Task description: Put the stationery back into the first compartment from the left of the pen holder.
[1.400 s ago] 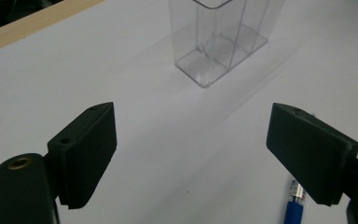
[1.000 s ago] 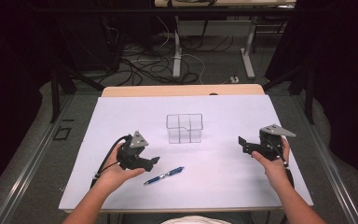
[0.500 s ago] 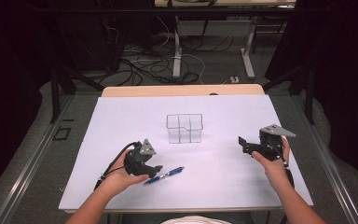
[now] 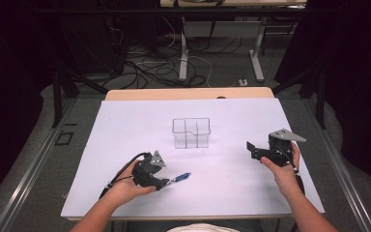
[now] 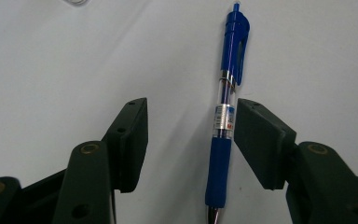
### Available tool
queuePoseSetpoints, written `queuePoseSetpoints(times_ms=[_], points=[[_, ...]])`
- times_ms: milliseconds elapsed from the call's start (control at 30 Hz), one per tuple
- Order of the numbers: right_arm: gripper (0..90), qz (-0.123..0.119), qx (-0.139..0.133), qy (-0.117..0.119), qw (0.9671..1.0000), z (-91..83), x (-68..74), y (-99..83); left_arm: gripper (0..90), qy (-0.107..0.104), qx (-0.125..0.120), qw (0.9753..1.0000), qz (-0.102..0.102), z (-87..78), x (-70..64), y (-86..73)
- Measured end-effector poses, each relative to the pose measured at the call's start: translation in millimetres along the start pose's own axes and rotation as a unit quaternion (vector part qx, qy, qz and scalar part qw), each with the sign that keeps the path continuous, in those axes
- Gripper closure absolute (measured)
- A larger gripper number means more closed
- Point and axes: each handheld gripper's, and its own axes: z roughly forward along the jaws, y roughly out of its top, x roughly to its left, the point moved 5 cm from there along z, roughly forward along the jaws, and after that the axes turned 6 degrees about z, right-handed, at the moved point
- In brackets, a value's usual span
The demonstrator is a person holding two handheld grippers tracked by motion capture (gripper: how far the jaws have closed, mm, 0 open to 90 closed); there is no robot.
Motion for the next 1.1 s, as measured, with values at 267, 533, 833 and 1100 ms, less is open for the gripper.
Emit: queuePoseSetpoints(times_ms=[267,533,833,1100], points=[[7.6,-0.001,0.003,-0.002,1.0,-0.2,-0.4,-0.3,51.8,-0.016,0.024,0.9994,0.017,1.8,-6.2,-1.6],[7.6,-0.003,0.003,0.0,1.0,0.7,-0.1,-0.6,57.6,-0.021,0.049,0.9983,0.023,6.8,-8.9,-2.4],[7.7,-0.003,0.005,0.0,1.0,0.8,0.6,-1.2,65.7,-0.03,0.069,0.997,0.017,10.4,-10.8,-2.7],[7.8,-0.007,0.005,0.002,1.0,1.2,0.3,-1.2,71.5,-0.035,0.077,0.9963,0.018,11.0,-10.2,-3.6]])
